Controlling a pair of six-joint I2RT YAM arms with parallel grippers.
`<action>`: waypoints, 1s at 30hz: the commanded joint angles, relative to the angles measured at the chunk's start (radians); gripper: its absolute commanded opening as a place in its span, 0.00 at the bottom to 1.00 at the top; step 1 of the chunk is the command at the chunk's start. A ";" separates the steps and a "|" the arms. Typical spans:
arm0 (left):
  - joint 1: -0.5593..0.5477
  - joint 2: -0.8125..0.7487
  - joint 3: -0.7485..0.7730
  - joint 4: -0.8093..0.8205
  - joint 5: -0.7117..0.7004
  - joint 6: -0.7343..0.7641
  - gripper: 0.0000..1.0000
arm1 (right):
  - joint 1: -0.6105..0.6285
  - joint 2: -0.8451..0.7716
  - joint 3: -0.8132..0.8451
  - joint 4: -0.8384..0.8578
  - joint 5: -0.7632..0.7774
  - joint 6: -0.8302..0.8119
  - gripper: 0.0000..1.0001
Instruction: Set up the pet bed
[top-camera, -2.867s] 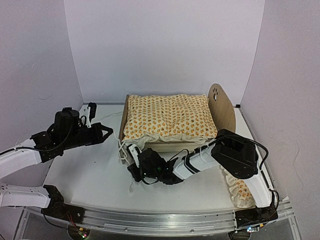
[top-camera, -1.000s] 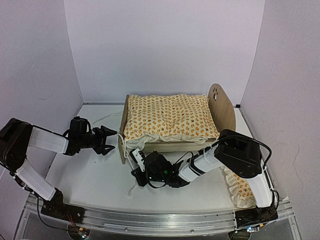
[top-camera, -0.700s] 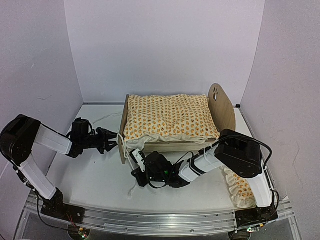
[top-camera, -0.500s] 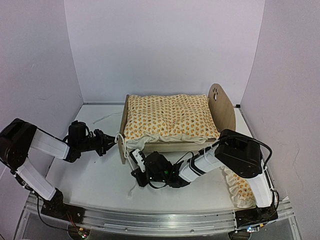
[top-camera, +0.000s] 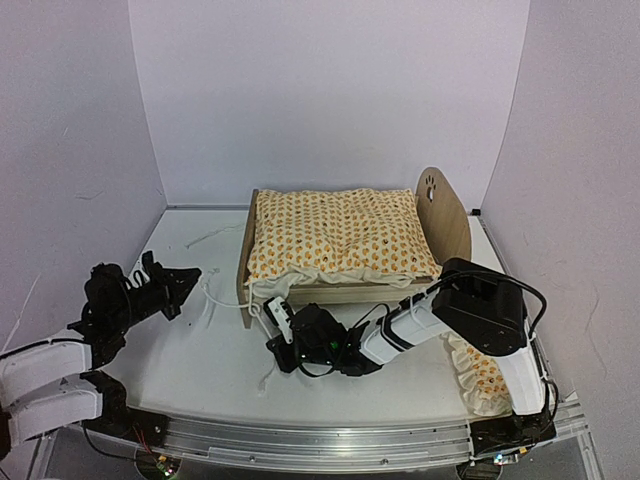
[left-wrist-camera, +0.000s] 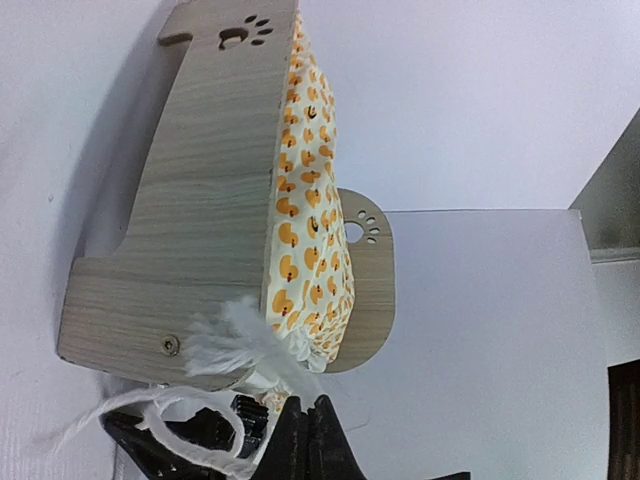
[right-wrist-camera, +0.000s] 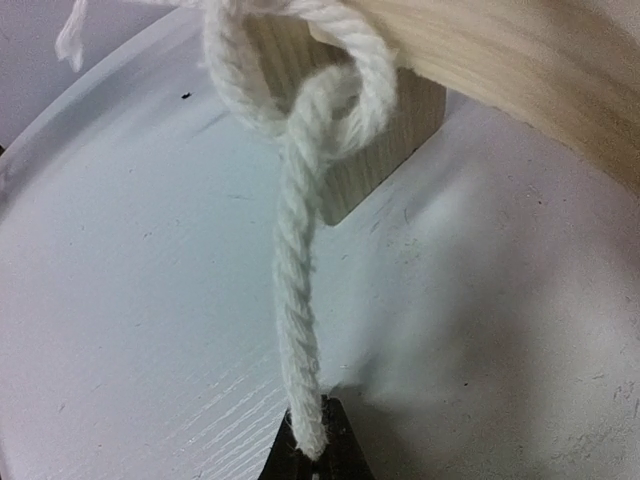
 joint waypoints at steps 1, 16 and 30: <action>0.000 -0.207 0.132 -0.382 -0.163 0.195 0.00 | 0.001 -0.048 0.043 -0.036 0.077 0.027 0.00; 0.000 -0.107 0.562 -0.529 -0.298 0.626 0.00 | -0.042 -0.070 0.086 -0.127 0.191 -0.041 0.00; 0.000 0.036 0.377 -0.545 -0.048 0.651 0.84 | -0.076 -0.482 0.022 -0.738 0.070 -0.098 0.69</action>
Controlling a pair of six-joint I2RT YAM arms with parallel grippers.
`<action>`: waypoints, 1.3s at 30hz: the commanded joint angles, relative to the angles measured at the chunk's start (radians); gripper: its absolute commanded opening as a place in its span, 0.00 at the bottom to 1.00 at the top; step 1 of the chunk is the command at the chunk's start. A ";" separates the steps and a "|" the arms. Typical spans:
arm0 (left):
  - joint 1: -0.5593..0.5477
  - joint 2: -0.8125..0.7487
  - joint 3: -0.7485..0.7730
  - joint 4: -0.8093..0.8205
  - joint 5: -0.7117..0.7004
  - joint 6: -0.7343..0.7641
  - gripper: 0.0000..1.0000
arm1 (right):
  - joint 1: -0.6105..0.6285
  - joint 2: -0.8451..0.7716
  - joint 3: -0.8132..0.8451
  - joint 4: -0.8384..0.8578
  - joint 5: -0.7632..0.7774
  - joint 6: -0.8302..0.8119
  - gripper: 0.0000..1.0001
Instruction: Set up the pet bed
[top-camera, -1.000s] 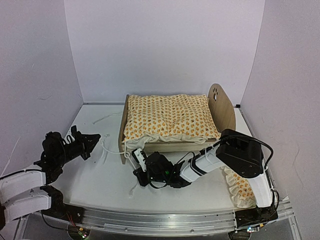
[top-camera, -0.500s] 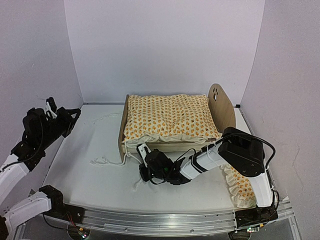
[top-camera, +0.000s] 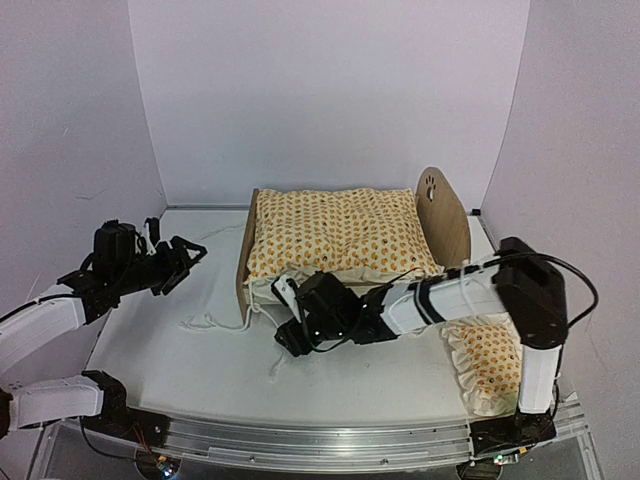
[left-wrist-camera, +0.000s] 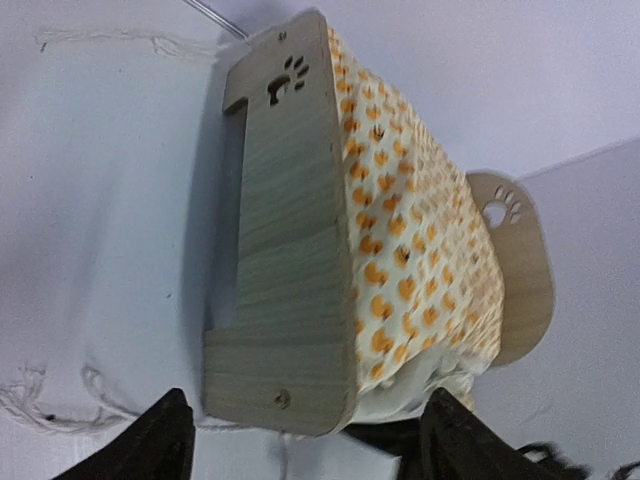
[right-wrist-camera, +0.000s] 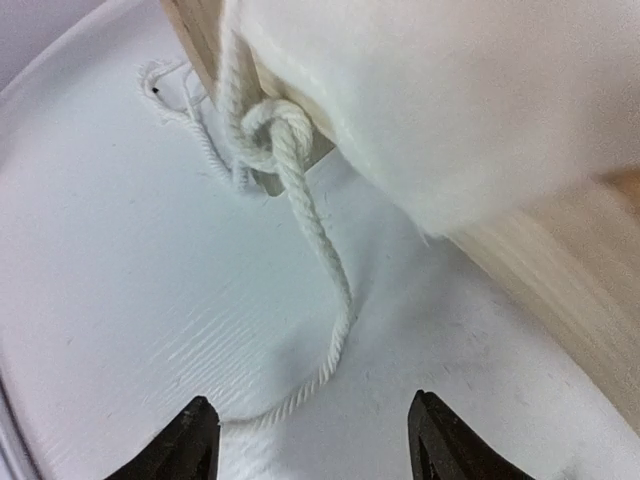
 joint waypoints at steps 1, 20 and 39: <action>0.000 -0.040 -0.019 0.091 0.126 0.074 0.88 | -0.050 -0.364 -0.114 -0.339 0.089 -0.011 0.70; -0.020 0.381 0.338 0.120 0.400 0.262 0.99 | -1.072 -0.961 -0.270 -0.886 -0.155 0.216 0.94; -0.241 0.815 0.831 0.020 0.404 0.386 0.48 | -0.650 -0.249 0.457 -0.573 -0.507 0.038 0.42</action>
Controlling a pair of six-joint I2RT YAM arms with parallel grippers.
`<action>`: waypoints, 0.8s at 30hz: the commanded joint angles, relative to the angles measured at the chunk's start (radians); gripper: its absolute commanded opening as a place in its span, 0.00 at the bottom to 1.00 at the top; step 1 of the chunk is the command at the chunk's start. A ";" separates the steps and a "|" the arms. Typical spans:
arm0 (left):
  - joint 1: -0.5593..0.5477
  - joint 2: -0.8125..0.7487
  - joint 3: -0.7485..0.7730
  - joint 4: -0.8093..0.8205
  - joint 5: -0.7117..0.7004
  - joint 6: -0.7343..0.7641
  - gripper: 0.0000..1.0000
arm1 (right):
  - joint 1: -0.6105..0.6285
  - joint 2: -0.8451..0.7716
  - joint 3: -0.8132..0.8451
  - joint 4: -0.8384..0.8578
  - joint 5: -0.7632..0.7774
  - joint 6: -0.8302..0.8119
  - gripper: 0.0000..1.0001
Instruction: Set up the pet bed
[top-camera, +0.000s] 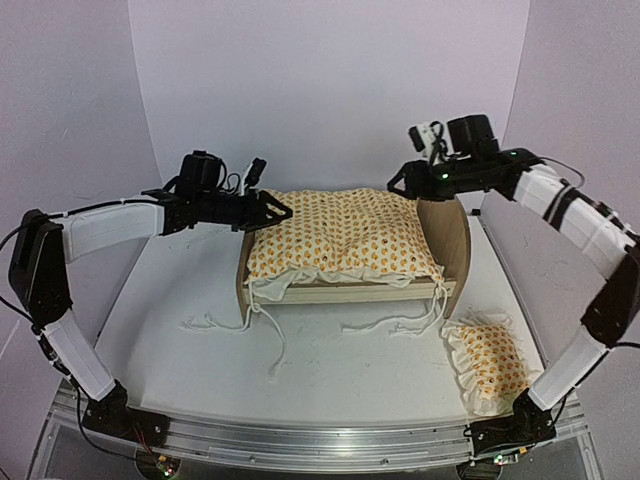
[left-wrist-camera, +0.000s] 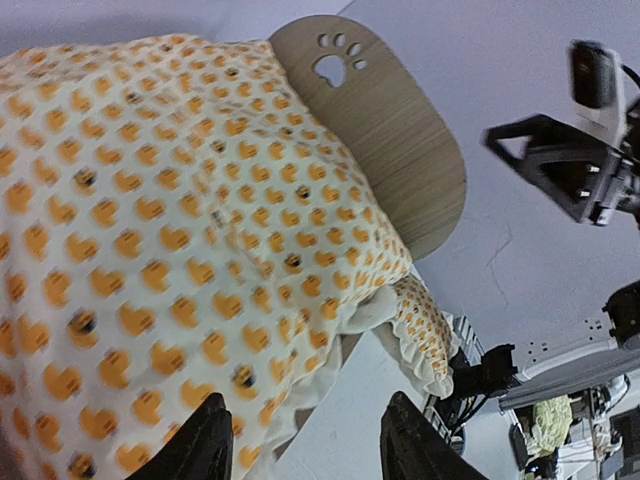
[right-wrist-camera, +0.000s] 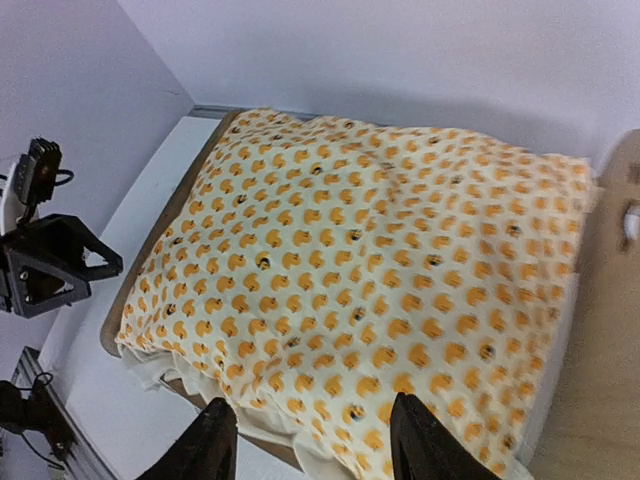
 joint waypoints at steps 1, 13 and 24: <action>-0.066 0.142 0.193 -0.010 -0.010 0.046 0.44 | 0.008 0.277 0.133 0.089 -0.217 0.070 0.36; -0.089 0.284 0.179 -0.204 -0.416 0.177 0.38 | 0.050 0.403 0.018 -0.073 0.309 0.025 0.32; -0.092 -0.041 0.100 -0.301 -0.394 0.256 0.86 | 0.093 0.182 0.022 -0.135 0.385 -0.140 0.64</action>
